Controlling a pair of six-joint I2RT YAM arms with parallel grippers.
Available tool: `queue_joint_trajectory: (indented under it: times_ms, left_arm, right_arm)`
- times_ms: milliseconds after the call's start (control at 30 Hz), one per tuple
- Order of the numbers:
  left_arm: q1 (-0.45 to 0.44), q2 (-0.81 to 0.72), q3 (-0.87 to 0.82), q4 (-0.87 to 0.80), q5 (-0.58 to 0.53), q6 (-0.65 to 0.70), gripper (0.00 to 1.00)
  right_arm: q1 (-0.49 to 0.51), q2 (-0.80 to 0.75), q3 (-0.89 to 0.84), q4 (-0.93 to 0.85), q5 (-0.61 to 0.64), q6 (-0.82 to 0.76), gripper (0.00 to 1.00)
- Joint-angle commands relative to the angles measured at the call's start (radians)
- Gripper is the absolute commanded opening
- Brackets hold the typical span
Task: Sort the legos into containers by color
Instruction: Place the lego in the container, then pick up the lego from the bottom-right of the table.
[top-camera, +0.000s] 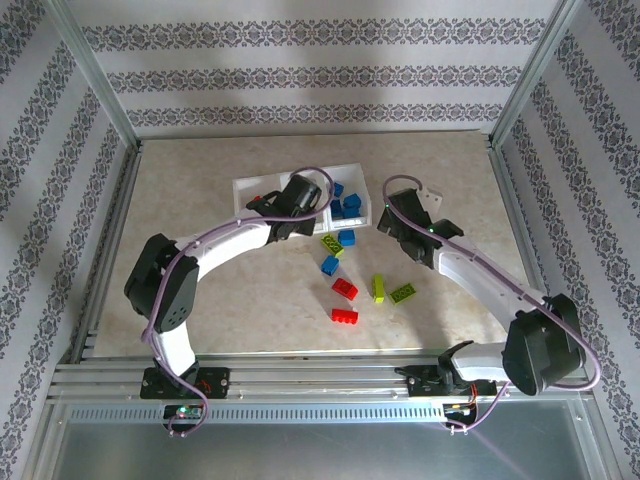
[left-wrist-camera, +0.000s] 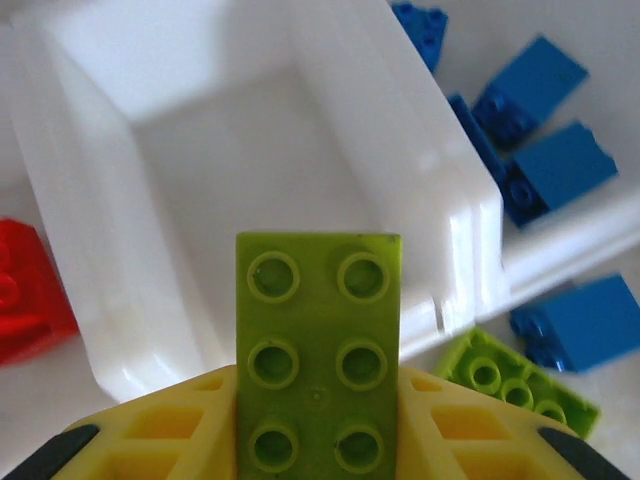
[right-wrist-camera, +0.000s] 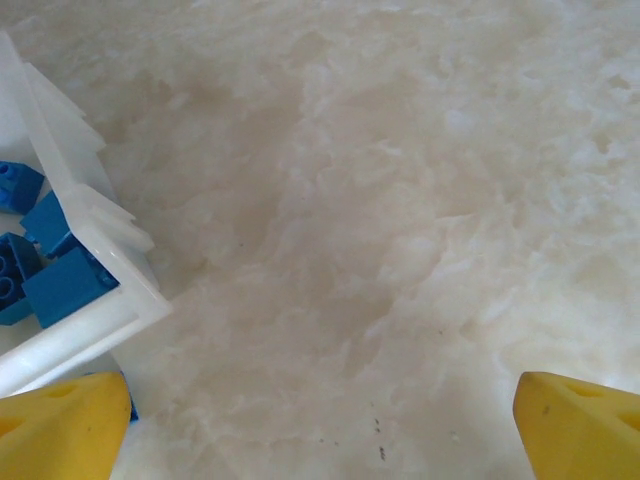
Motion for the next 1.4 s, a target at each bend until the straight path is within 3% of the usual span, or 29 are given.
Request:
queue_joint_trajectory:
  times_ms: [0,333,467,567,833,1133,1367]
  left_arm:
    - [0.037,0.058,0.076,-0.021,-0.009,0.048,0.35]
    - [0.088,0.214,0.231,-0.062,-0.027,0.045,0.38]
    - [0.091,0.231,0.255,-0.067,-0.031,0.043,0.49]
    - [0.092,0.223,0.255,-0.065,-0.031,0.039,0.50]
    - [0.092,0.147,0.206,-0.058,-0.015,0.018,0.61]
    - [0.091,0.005,0.091,0.026,0.035,-0.016,1.00]
    - [0.091,-0.127,-0.057,0.166,0.013,-0.034,1.00]
  right_arm:
    - [-0.005,-0.055,-0.046,-0.012,0.037,0.029,0.98]
    - [0.026,-0.143,-0.150,-0.038,0.015,0.029,0.98]
    - [0.045,-0.157,-0.181,-0.038,-0.004,0.042,0.98]
    - [0.064,-0.146,-0.184,-0.052,-0.008,0.048,0.98]
    - [0.123,-0.101,-0.182,-0.151,-0.014,0.139,0.98]
    - [0.157,-0.125,-0.268,-0.204,-0.059,0.295,0.87]
    - [0.152,-0.113,-0.311,-0.182,-0.093,0.365,0.81]
